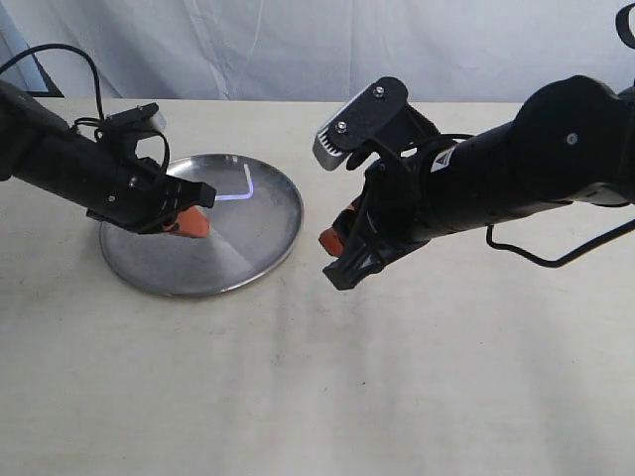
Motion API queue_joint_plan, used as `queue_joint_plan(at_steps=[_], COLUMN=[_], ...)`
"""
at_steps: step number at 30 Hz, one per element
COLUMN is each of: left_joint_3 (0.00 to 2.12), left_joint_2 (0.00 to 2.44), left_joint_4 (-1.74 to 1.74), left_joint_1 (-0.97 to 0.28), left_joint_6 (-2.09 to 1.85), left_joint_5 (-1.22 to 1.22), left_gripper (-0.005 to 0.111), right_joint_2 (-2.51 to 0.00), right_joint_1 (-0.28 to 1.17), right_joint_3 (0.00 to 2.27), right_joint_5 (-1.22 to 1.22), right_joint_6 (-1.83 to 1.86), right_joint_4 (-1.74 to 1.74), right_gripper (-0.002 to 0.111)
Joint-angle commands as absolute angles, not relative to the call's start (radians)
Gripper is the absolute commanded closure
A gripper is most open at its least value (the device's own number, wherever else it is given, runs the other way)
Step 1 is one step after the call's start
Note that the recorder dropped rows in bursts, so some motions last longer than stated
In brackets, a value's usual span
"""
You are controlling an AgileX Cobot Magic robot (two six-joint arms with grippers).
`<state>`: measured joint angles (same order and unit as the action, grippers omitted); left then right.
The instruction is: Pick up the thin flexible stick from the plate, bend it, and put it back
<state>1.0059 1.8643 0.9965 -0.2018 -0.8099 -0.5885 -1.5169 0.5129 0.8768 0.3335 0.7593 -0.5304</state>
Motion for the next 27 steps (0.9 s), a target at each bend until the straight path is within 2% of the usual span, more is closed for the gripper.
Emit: queue_joint_plan(at_steps=[1, 27], left_joint_3=[1.016, 1.018], left_joint_2=[1.892, 1.902], left_joint_4=[0.994, 0.994], left_joint_1=[-0.201, -0.201], left_joint_6=[-0.803, -0.803], left_joint_5=[-0.603, -0.602], left_gripper=[0.107, 0.107], right_joint_2=[-1.509, -1.509], right_joint_1=[0.508, 0.508], right_joint_3=[0.874, 0.874], right_joint_5=[0.333, 0.333], right_joint_6=[0.757, 0.741], right_joint_4=[-0.528, -0.532], right_gripper=[0.057, 0.057])
